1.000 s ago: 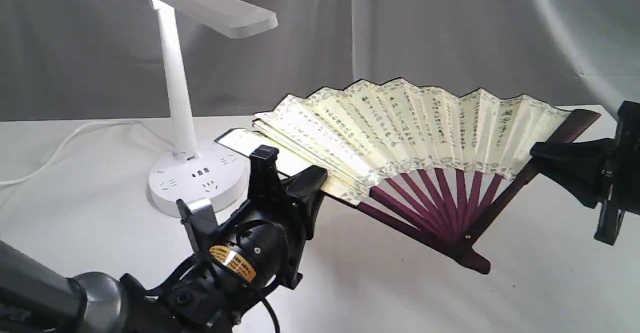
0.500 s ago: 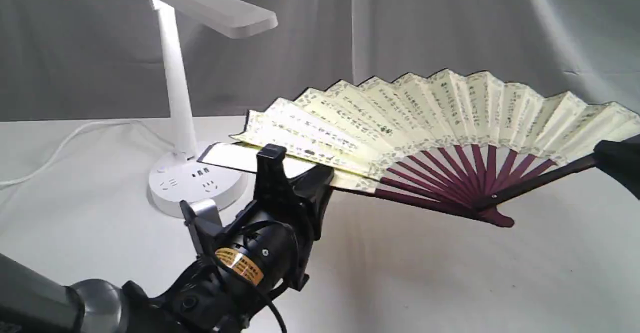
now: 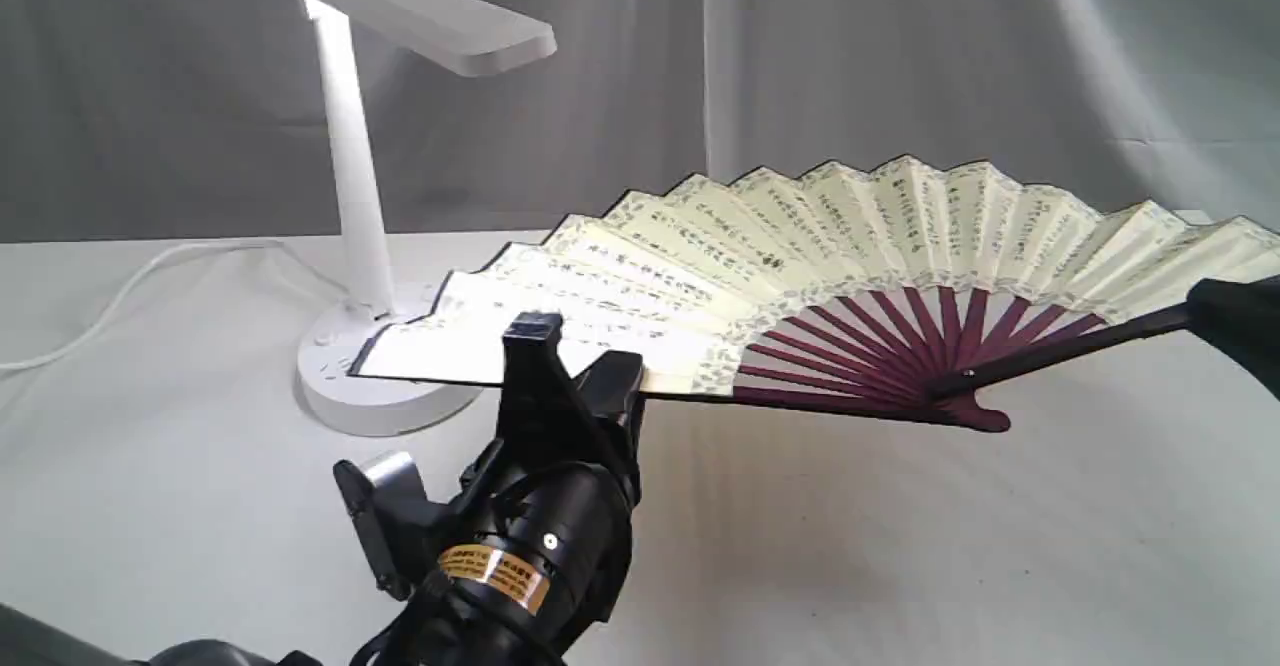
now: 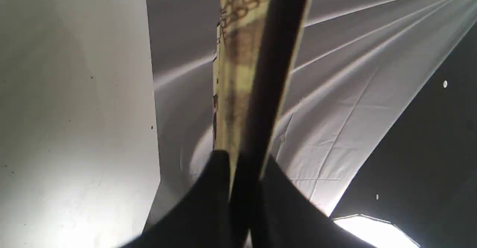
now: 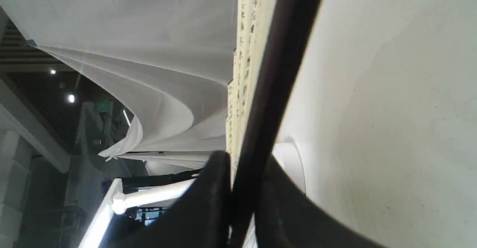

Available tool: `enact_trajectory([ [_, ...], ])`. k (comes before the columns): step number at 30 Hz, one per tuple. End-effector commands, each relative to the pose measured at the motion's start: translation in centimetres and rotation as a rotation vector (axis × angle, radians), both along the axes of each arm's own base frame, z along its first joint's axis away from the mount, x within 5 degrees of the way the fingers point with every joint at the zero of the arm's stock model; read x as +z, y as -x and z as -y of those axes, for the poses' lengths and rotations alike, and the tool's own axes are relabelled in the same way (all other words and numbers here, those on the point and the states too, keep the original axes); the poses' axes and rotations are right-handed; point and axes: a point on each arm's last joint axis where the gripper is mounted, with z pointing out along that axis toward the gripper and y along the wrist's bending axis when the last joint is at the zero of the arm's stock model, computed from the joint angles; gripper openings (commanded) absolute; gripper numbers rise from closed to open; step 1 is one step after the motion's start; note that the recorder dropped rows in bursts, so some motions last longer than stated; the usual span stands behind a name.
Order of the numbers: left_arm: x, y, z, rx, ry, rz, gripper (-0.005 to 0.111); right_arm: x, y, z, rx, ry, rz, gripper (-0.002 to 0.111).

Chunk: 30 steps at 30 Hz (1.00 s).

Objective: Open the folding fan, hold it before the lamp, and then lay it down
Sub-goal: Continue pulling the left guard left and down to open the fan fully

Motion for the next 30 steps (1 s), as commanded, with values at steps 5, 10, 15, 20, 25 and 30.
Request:
enact_trajectory([
  [5, 1.4, -0.4, -1.2, 0.123, 0.09, 0.051, 0.0, -0.5, 0.2, 0.9, -0.047, 0.08, -0.021, 0.0],
  [10, 1.4, 0.2, -2.0, 0.127, 0.076, 0.042, 0.0, -0.5, 0.2, 0.8, -0.045, 0.08, -0.021, 0.0],
  [15, 1.8, 1.1, -3.6, 0.144, 0.051, 0.032, 0.0, -0.5, 0.0, 0.3, -0.031, 0.069, -0.029, 0.0],
  [20, 2.9, 1.9, -4.7, 0.146, 0.06, 0.042, 0.0, -0.2, -0.5, -1.2, 0.015, 0.061, -0.03, 0.0],
  [25, 4.0, 2.8, -6.2, 0.153, 0.017, 0.062, 0.0, 1.5, -0.6, -2.7, 0.055, 0.083, 0.013, 0.0],
  [30, 5.1, 3.7, -7.6, 0.162, 0.032, 0.075, 0.0, 3.9, -0.3, -3.2, 0.054, 0.088, 0.051, 0.0],
])
